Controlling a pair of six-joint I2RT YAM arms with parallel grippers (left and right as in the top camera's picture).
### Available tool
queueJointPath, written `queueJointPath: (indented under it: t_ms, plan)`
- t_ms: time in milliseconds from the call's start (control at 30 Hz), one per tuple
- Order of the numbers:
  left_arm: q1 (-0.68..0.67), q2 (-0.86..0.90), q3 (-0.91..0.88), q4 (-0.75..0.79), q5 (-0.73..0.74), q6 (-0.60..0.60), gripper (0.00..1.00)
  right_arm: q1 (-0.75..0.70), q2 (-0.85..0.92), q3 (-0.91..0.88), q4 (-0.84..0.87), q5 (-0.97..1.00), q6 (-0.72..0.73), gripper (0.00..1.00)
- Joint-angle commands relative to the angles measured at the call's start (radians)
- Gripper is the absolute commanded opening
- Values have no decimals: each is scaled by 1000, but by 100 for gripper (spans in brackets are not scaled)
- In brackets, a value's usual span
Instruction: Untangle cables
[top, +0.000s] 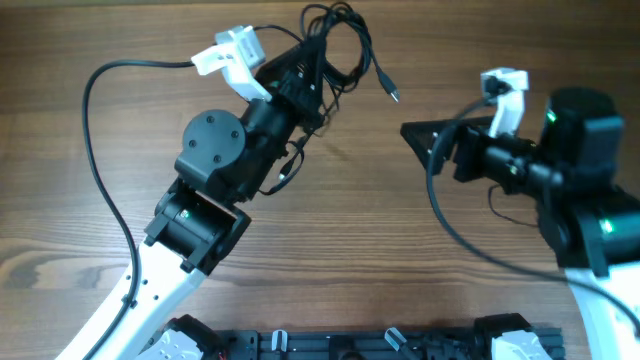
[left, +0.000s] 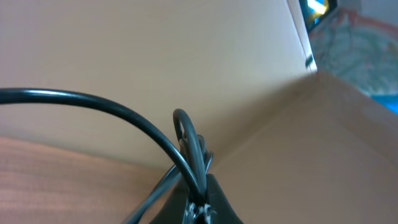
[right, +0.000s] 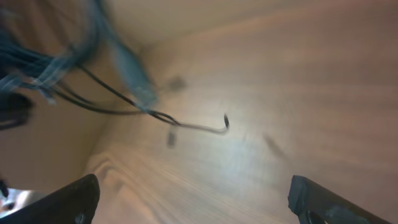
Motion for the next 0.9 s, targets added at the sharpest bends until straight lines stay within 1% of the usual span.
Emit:
queueJointPath:
  t_ms: [0, 67, 133, 233, 433, 500, 600, 700, 800, 867]
  plan:
    - [5, -22, 10, -26, 209, 14, 4, 3, -102, 4, 26, 56, -155, 99]
    - [5, -21, 10, -40, 384, 78, 4, 3, -153, 4, 29, 56, -247, 100]
    - [5, -21, 10, -49, 524, 115, 4, 3, -187, 4, 28, 57, -302, 100]
    - [5, -21, 10, -50, 628, 114, 4, 3, -204, 4, 27, 56, -317, 100]
    - [5, -21, 10, -50, 679, 115, 4, 3, -201, 4, 11, 48, -315, 100]
    - [5, -21, 10, -50, 679, 115, 4, 3, -201, 4, 7, 92, -289, 100]
    - [5, -21, 10, -50, 680, 116, 4, 3, -201, 4, -19, 237, -195, 100]
    - [5, -21, 10, -50, 695, 146, 4, 3, -201, 4, -46, 343, -124, 100]
    - [5, -21, 10, -50, 721, 194, 4, 3, -201, 4, -56, 374, -109, 100]
    - [5, -21, 10, -50, 724, 198, 4, 3, -201, 4, -55, 368, -116, 100]
